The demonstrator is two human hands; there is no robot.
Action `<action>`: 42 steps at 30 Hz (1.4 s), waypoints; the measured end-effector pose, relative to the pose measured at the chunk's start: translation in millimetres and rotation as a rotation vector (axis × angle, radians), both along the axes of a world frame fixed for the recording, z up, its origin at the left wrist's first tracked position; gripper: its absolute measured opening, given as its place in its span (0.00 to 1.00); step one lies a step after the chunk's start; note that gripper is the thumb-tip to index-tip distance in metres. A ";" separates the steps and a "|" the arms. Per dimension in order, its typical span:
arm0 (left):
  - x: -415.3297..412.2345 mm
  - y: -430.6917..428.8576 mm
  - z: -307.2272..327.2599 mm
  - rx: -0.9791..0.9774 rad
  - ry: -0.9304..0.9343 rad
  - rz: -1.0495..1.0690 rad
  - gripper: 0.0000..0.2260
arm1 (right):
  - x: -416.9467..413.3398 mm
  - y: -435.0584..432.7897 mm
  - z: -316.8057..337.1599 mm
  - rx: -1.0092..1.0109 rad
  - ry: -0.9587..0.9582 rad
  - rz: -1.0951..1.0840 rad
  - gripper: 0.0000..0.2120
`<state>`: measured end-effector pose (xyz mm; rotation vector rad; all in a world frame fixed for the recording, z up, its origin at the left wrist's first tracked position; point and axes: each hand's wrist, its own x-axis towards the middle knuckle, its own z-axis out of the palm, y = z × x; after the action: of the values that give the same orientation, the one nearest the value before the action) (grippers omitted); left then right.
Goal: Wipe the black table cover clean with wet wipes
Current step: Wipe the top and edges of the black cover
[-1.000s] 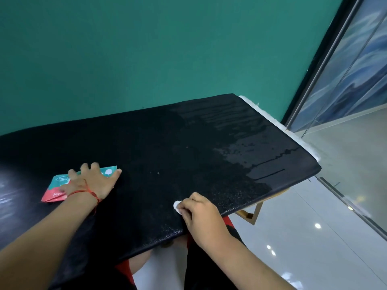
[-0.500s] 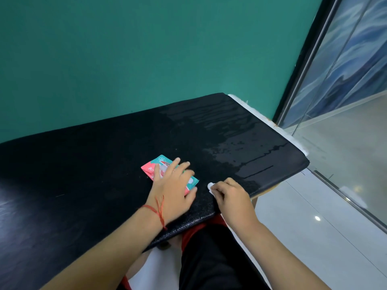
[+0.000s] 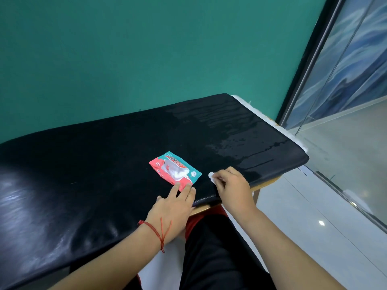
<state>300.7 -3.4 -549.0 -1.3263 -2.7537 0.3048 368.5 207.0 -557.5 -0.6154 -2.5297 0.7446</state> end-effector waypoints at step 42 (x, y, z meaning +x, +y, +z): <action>-57.0 11.6 -29.1 0.470 -0.221 0.154 0.23 | 79.9 102.6 -3.8 0.093 0.031 -0.294 0.07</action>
<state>243.7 8.2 -578.1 -1.0807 -2.8481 -0.4844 448.4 309.6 -561.4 -0.9101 -2.3582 0.5239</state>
